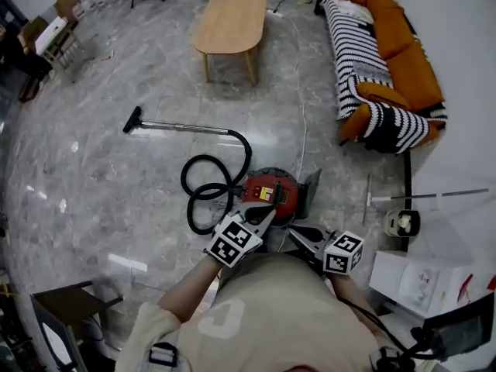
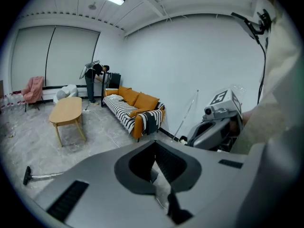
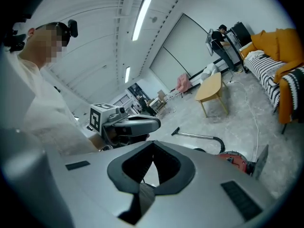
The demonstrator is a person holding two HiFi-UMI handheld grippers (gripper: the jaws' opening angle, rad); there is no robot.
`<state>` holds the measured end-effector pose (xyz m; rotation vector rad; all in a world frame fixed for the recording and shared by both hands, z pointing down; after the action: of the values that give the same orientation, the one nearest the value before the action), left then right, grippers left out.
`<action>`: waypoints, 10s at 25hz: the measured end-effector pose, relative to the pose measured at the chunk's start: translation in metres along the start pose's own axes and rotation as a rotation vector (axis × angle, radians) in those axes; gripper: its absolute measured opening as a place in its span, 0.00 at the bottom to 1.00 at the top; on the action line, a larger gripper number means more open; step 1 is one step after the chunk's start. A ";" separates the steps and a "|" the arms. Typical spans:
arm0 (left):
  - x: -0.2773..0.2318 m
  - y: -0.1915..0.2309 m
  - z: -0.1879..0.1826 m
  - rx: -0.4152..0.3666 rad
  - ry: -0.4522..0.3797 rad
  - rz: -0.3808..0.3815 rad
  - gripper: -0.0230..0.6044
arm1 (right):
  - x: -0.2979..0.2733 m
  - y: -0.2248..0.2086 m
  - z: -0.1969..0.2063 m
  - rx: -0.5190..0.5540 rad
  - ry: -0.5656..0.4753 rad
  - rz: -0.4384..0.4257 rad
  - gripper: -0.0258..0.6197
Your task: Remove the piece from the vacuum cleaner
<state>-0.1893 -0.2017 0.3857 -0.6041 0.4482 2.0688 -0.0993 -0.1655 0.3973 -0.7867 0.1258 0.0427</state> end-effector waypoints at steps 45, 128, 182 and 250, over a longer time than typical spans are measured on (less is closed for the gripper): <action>-0.196 0.003 0.127 -0.073 0.289 -0.183 0.04 | 0.106 -0.150 0.119 -0.333 -0.049 0.289 0.04; -0.340 0.047 0.289 -0.008 0.393 -0.356 0.31 | 0.080 -0.488 0.244 -0.301 0.460 0.665 0.11; -0.342 0.049 0.289 -0.003 0.426 -0.283 0.33 | 0.102 -0.496 0.266 -0.174 0.481 0.680 0.10; -0.343 0.050 0.290 0.004 0.424 -0.233 0.33 | 0.125 -0.512 0.269 -0.125 0.549 0.752 0.10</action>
<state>-0.1417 -0.3050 0.8230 -1.0489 0.5916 1.7167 0.0940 -0.3375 0.9289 -0.8231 0.9437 0.5514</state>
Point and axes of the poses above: the fingertips, and each gripper's own axes: x backward along the fingers, y to its left, z out of its underside, the point moved 3 cm from there along x, backward along the fingers, and after that the axes turned 13 degrees about -z, right-handed, at the moved point
